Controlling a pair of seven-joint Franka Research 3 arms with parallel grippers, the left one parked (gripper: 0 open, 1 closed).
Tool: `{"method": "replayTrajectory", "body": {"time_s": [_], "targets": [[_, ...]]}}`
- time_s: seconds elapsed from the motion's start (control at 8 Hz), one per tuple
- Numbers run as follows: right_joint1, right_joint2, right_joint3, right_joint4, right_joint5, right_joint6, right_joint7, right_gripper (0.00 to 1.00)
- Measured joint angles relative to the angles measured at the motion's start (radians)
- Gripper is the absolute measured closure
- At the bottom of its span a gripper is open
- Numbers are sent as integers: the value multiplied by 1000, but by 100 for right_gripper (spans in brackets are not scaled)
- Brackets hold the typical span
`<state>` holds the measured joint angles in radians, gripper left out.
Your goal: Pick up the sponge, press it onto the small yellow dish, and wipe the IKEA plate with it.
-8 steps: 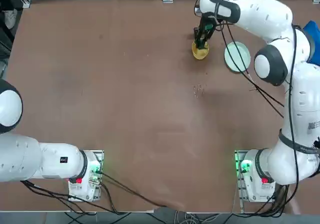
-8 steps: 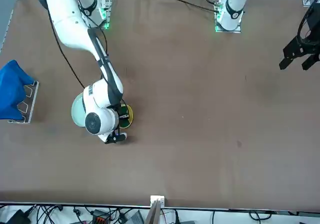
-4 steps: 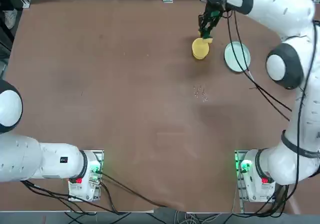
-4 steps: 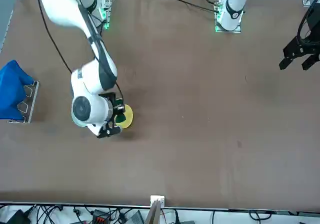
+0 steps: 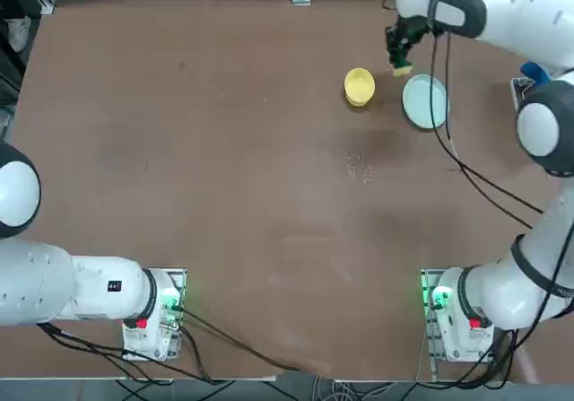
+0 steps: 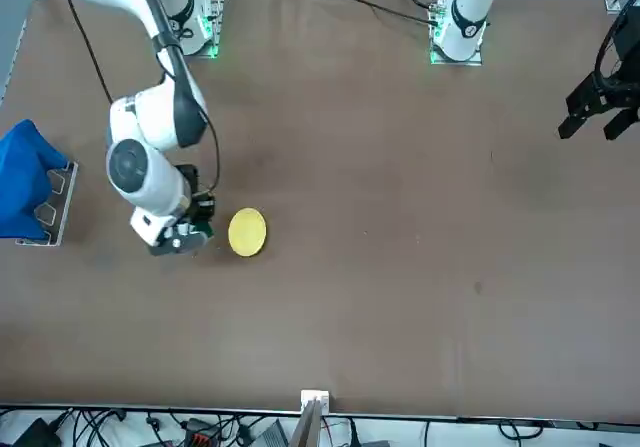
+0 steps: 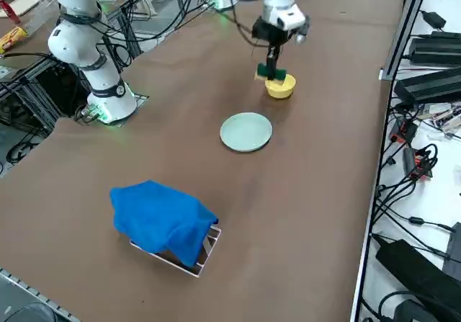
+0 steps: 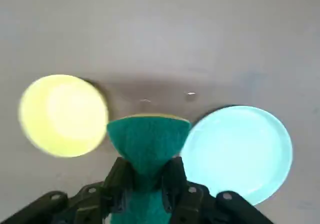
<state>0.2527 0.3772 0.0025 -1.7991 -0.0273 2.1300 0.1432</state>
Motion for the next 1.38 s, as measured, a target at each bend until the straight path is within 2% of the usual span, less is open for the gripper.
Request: {"method": "replayTrajectory", "body": {"time_s": [0.38,0.62,0.88,1.38], "targets": [[-111,-56,-5,-264,-2,272,-77,66],[-170,-58,-5,-362,-2,370,-116,66],[-177,-57,-2,-407,-2,397,-119,65],[-177,-45,2,-427,-2,405,-119,65]]}}
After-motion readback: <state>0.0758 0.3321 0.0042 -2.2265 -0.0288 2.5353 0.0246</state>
